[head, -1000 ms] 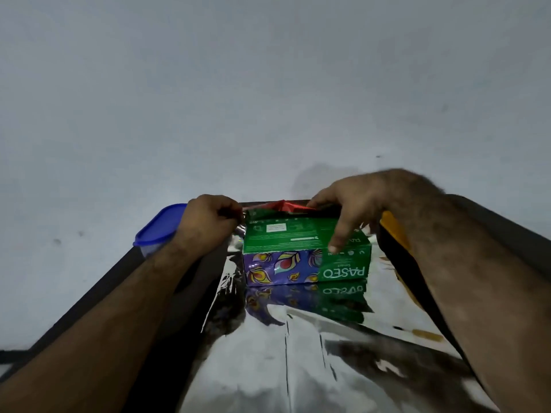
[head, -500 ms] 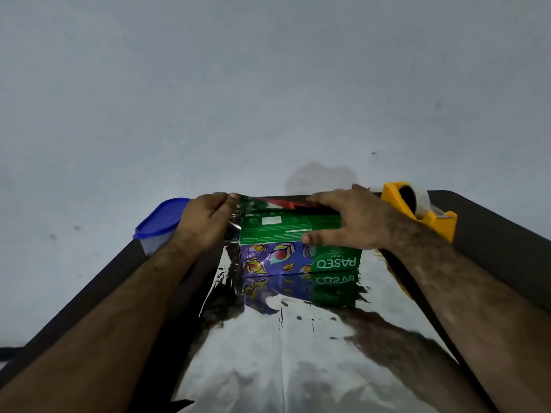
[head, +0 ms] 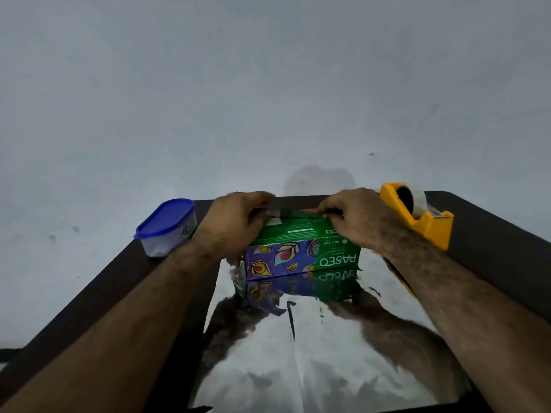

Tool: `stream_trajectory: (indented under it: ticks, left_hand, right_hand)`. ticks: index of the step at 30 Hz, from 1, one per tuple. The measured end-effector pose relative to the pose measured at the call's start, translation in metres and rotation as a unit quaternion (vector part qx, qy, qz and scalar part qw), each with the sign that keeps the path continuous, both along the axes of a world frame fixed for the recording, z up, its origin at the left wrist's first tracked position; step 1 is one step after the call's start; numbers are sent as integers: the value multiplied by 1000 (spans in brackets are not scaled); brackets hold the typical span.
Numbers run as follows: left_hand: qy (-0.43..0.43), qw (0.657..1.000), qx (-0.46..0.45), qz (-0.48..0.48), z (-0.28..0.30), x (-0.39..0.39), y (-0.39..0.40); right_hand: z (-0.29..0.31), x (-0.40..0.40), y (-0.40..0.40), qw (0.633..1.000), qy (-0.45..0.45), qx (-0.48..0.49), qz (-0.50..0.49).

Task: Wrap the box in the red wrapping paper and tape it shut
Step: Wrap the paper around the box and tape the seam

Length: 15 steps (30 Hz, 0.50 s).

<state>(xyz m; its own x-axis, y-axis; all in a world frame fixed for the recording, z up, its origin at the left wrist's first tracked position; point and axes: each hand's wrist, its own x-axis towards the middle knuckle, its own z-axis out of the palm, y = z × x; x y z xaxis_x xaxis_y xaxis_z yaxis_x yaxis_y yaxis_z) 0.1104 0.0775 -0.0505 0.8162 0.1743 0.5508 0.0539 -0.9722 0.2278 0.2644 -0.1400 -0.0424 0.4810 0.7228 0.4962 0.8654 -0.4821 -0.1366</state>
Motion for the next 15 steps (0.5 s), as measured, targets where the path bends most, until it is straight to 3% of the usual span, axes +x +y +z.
stream_trajectory:
  ticks: [6, 10, 15]
  left_hand:
    - [101, 991, 78, -38, 8, -3, -16]
    - [154, 974, 168, 15, 6, 0, -17]
    - [154, 975, 159, 11, 7, -1, -11]
  right_hand:
    - [14, -2, -6, 992, 59, -110, 34]
    - [17, 4, -12, 981, 7, -188, 51]
    - [18, 9, -15, 977, -17, -195, 86]
